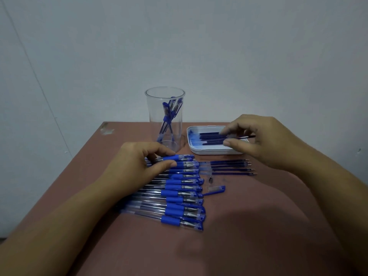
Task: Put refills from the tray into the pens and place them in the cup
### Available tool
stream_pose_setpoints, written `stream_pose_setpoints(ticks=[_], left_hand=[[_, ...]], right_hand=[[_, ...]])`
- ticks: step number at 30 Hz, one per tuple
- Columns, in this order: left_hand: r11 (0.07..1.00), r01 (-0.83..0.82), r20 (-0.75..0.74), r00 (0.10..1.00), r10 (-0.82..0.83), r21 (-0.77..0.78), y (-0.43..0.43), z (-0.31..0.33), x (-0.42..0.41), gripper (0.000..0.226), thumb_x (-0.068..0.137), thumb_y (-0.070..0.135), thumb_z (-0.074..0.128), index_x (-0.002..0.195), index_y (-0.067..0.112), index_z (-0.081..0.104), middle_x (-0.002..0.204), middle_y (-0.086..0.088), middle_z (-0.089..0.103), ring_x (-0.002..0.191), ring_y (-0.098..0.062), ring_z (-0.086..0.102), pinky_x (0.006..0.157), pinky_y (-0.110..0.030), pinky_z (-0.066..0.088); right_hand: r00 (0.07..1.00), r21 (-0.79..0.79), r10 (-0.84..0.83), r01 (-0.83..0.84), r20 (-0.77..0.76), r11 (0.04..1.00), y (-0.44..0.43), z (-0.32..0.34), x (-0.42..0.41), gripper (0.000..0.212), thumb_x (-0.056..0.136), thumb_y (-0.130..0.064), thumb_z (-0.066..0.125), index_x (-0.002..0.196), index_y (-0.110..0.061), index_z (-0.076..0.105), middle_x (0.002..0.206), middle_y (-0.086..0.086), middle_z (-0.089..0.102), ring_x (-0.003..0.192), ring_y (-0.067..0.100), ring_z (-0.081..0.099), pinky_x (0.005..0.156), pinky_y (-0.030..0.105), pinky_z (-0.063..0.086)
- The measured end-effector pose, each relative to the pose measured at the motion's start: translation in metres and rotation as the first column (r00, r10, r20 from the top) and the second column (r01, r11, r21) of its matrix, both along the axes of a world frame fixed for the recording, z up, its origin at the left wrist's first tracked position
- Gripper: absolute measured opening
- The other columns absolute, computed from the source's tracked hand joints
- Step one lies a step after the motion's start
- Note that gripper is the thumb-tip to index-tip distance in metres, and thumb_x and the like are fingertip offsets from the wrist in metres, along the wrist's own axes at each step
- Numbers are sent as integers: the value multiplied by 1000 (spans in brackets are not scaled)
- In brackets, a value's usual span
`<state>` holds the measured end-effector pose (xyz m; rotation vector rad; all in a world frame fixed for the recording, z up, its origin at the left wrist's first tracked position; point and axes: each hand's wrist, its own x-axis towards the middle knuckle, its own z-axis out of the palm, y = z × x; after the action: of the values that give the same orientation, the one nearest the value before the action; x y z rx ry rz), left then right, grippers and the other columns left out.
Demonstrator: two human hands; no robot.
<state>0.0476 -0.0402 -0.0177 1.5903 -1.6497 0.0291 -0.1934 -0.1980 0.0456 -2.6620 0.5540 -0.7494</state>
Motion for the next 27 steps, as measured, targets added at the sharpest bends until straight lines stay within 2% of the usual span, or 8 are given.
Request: stream_pose_setpoints(ticks=[3,4,6,9,14,18,22,27], left_hand=[[1000,3,-12,1000,-3,-18,0,0,-1,16,72,53,67,88,53,64,80,25,69,75,-5,65,61,-9,46],[1000,2,-15,1000,-2,-21,0,0,-1,16,72,53,67,88,54,63,81,25,69,75,-5,65,61,-9,46],[1000,0,-18,1000,0,-19,0,0,-1,17,73,52,67,89,54,63,81,25,69,76,-5,65,61,-9,46],[1000,1,-13,1000,-1,-15,0,0,-1,18,73,50,67,91,52,63,82,26,69,76,-6,65,62,-9,46],[1000,1,-19,1000,-1,-16,-1,-1,0,17,74,48,69,91,51,64,83,24,70,75,-7,65,63,-14,50],[1000,17,-14,1000,-17,-10,-1,0,-2,17,75,48,68,91,51,64,83,22,71,75,-6,65,61,-11,48],[1000,10,-4,1000,-10,1,0,0,0,17,74,52,65,91,51,65,81,16,72,75,-7,64,61,-13,48],[999,-29,66,997,27,29,0,0,2,18,77,44,72,95,41,72,82,19,71,75,-3,63,60,-13,47]], right_hand=[[990,-82,59,-49,127,995,8,-24,-1,13,85,-24,74,97,-28,71,87,-21,63,86,-7,59,73,9,42],[983,-86,74,-60,168,994,8,-34,0,12,85,-27,72,96,-24,72,87,-17,64,85,-2,60,72,14,45],[974,-16,78,-76,214,997,9,-47,2,19,85,-37,64,94,-23,73,87,-10,67,83,8,63,71,28,50],[965,6,95,-99,245,995,8,-52,4,21,85,-41,58,93,-26,71,86,-9,67,82,10,63,72,28,50],[967,19,84,-91,240,996,5,-55,6,20,85,-43,57,93,-29,69,88,-11,67,84,9,63,72,25,50],[967,32,81,-92,241,995,5,-57,8,23,84,-44,57,93,-27,71,88,-12,66,84,10,63,72,27,51],[966,17,100,-107,237,994,7,-58,9,24,84,-43,57,93,-25,71,87,-13,66,83,10,63,71,28,51],[976,45,95,-106,194,993,8,-59,10,11,84,-32,64,92,-28,71,85,-13,66,83,9,62,71,23,49]])
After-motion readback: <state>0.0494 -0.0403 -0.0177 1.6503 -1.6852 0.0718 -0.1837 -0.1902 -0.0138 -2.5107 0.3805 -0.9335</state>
